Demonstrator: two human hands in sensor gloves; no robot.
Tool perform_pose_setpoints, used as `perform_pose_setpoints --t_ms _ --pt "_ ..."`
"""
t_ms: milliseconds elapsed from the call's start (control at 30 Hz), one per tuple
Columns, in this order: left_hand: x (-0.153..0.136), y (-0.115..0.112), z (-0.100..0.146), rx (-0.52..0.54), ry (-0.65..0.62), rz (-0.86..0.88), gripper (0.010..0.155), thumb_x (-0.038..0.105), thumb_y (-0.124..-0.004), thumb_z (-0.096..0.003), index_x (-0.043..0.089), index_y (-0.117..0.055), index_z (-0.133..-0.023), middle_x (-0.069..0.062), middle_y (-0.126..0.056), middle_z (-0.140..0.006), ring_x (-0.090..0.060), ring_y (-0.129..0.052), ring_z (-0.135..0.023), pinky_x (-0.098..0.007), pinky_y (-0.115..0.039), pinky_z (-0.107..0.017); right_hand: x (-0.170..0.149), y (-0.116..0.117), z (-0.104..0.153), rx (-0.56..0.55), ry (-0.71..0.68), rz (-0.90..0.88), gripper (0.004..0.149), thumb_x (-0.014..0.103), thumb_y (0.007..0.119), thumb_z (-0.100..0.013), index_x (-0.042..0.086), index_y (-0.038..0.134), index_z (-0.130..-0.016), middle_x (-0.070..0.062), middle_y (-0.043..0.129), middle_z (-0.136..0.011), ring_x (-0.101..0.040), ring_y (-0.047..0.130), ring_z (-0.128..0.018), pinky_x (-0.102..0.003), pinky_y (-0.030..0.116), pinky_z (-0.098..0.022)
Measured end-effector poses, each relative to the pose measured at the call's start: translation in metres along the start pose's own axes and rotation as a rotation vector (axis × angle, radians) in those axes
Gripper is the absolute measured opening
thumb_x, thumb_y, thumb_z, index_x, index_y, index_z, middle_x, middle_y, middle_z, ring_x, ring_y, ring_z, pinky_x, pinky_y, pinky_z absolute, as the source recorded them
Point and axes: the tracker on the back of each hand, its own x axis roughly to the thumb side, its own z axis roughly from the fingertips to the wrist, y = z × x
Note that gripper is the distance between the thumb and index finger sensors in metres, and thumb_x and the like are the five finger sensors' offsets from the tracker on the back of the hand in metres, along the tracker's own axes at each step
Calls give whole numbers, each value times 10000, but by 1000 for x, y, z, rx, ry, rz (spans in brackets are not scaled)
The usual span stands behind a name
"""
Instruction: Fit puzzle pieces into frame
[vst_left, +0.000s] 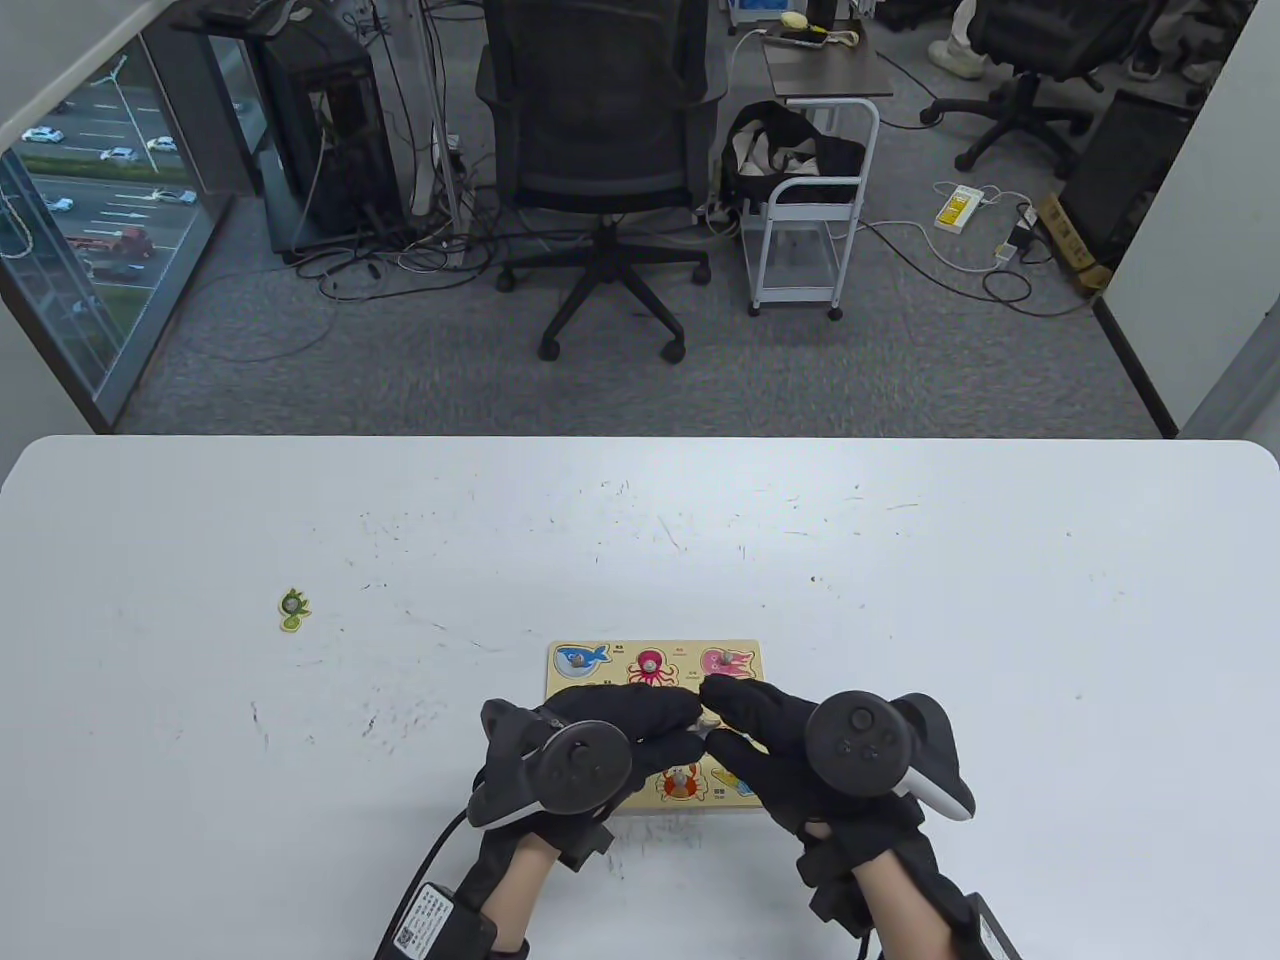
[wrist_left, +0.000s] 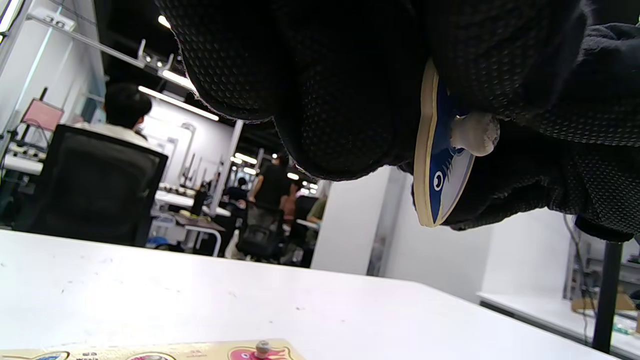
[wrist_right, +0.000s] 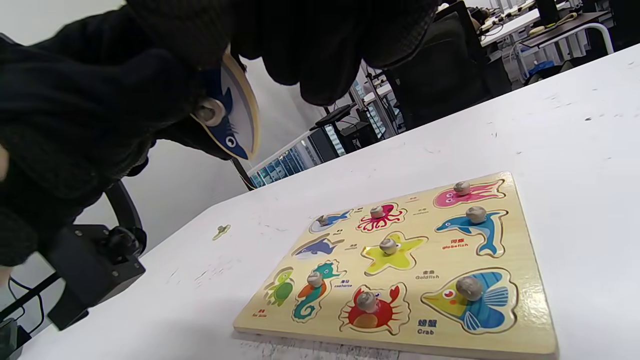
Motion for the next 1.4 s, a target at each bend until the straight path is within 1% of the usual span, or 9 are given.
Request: perform_pose_setpoints --t_ms 200,400,533,633,800,967,1133,1200,1400 --pt "2 -1 0 -22 -24 6 486 587 -883 -320 383 -935 -757 145 -1116 -590 -21 -1109 -486 -291 -927 -485 0 2 -1 24 11 -27 514 433 854 -485 242 750 -951 -15 911 -897 -196 1004 -720 -453 784 -629" --pt "-1 1 1 11 23 25 480 601 -890 -303 406 -940 -739 151 -1120 -566 -14 -1110 -466 -287 -931 -472 1 5 -1 -10 12 -84 486 402 862 -485 217 770 -925 -5 952 -836 -157 1035 -657 -428 820 -597" --pt "-2 0 1 -8 43 49 475 606 -884 -319 414 -934 -750 149 -1114 -594 -20 -1106 -497 -294 -925 -491 -6 5 -3 1 3 -143 473 405 863 -486 221 779 -914 3 961 -818 -148 1040 -639 -423 824 -591" --pt "-1 0 1 -20 48 61 475 599 -870 -361 410 -912 -794 141 -1099 -660 -40 -1097 -559 -311 -912 -529 -11 4 -3 -12 14 -183 461 418 863 -490 241 786 -909 13 966 -811 -140 1044 -633 -417 830 -586" --pt "3 6 3 0 56 25 553 588 -832 -425 373 -829 -935 104 -1037 -833 -103 -1051 -721 -371 -864 -616 -21 4 -4 -16 32 -316 448 423 858 -497 272 784 -912 17 958 -824 -148 1039 -646 -426 823 -592" --pt "13 13 7 77 69 -56 597 581 -824 -445 368 -760 -999 87 -965 -939 -139 -989 -831 -406 -821 -672 -31 6 -4 -48 96 -413 446 420 848 -505 278 768 -921 15 964 -817 -147 1049 -639 -414 831 -584" --pt "28 16 9 124 64 -151 548 564 -835 -448 383 -786 -963 111 -978 -901 -117 -995 -808 -398 -825 -669 -39 7 -2 -80 145 -539 448 421 844 -513 266 759 -926 9 969 -808 -147 1054 -631 -406 833 -577" --pt "34 17 10 150 60 -189 514 549 -842 -453 394 -797 -941 122 -988 -876 -105 -1004 -786 -391 -831 -662 -40 7 -2 -93 141 -555 449 421 837 -518 265 751 -930 10 962 -815 -148 1050 -637 -406 828 -583" --pt "45 13 11 150 58 -256 486 531 -853 -458 403 -804 -925 130 -992 -855 -94 -1007 -769 -386 -834 -659 -38 10 -2 -109 143 -579 453 423 836 -518 264 746 -933 13 961 -816 -145 1048 -640 -401 826 -583"
